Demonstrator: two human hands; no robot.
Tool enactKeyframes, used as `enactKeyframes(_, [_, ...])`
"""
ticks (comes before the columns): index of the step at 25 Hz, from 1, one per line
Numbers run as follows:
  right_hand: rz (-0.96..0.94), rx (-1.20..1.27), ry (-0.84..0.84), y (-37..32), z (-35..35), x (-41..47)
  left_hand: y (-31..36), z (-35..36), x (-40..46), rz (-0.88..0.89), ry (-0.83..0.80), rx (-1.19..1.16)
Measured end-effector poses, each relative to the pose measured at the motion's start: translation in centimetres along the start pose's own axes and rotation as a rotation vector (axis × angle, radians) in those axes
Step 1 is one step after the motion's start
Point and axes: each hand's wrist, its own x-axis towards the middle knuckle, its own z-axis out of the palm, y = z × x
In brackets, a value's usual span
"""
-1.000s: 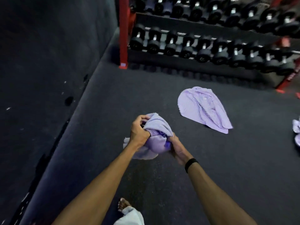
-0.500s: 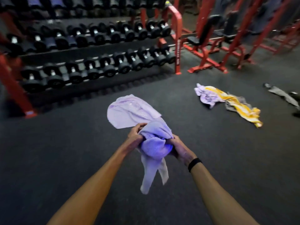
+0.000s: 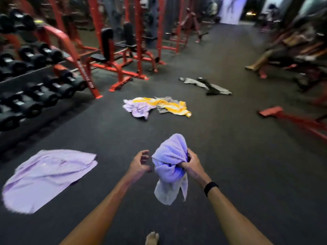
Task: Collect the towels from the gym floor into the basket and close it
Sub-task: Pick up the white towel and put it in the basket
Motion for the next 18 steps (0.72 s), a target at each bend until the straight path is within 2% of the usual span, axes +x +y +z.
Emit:
enactKeyframes(4, [0.015,-0.022,0.342,1.9,-9.8,1.3,3.3,11.1,9.2,0.092,-0.275,0.178])
enactKeyframes(9, [0.099,-0.049,0.733,2.7,-21.0,-2.1,6.8,26.2,14.9,0.246,-0.663,0.339])
enactKeyframes(13, [0.173,-0.042,1.003,4.0,-27.1,-9.2,8.6,37.8,12.6,0.36,-0.913,0.392])
enactKeyframes(18, [0.22,-0.074,1.308,5.8,-34.5,-19.8,8.0,52.3,5.1,0.437,-1.22,0.413])
